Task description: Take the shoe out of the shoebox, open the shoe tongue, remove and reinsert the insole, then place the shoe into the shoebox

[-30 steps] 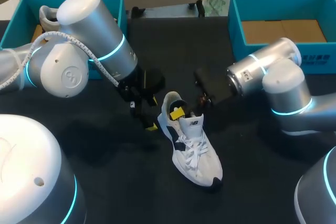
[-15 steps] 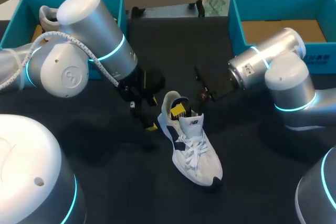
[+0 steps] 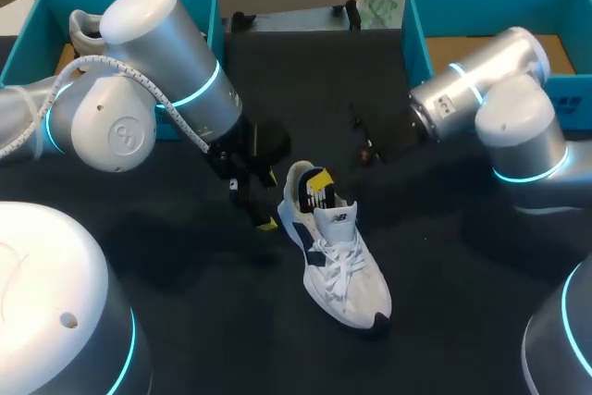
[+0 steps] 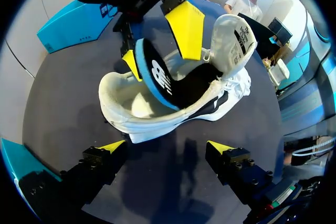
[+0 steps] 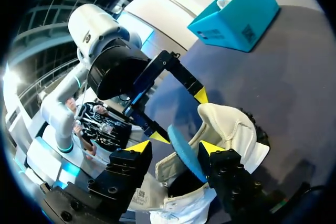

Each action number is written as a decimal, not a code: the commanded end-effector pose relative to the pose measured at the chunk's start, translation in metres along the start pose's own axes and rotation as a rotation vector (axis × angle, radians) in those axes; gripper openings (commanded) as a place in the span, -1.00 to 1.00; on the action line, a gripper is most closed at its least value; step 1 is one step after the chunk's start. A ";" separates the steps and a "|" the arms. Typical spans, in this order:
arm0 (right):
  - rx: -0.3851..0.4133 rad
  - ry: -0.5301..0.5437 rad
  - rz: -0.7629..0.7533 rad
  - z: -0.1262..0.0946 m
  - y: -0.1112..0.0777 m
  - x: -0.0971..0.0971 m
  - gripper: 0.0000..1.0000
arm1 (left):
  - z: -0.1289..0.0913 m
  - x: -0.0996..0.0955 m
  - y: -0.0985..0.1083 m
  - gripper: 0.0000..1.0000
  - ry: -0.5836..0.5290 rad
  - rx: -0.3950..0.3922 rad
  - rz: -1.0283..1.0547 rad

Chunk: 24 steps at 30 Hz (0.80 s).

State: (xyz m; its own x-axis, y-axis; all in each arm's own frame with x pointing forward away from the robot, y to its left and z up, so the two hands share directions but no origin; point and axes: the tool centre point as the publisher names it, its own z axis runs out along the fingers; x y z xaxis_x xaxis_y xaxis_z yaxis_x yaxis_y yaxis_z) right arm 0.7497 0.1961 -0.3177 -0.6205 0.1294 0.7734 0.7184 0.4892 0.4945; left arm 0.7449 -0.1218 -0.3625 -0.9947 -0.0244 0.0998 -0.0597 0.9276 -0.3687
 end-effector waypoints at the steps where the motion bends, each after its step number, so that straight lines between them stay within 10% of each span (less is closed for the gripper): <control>1: 0.006 -0.010 0.004 -0.006 0.001 0.002 0.18 | 0.001 0.000 0.000 1.00 -0.001 -0.002 0.000; 24: 0.040 -0.137 0.052 -0.028 0.011 0.001 0.34 | -0.004 -0.004 0.003 1.00 -0.002 0.000 0.000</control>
State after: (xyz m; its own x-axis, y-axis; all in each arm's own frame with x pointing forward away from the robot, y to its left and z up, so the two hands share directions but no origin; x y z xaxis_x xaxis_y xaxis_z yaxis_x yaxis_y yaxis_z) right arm 0.7677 0.1797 -0.3042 -0.6213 0.2615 0.7386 0.7384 0.5108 0.4403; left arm 0.7471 -0.1208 -0.3621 -0.9950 -0.0266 0.0961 -0.0604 0.9278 -0.3681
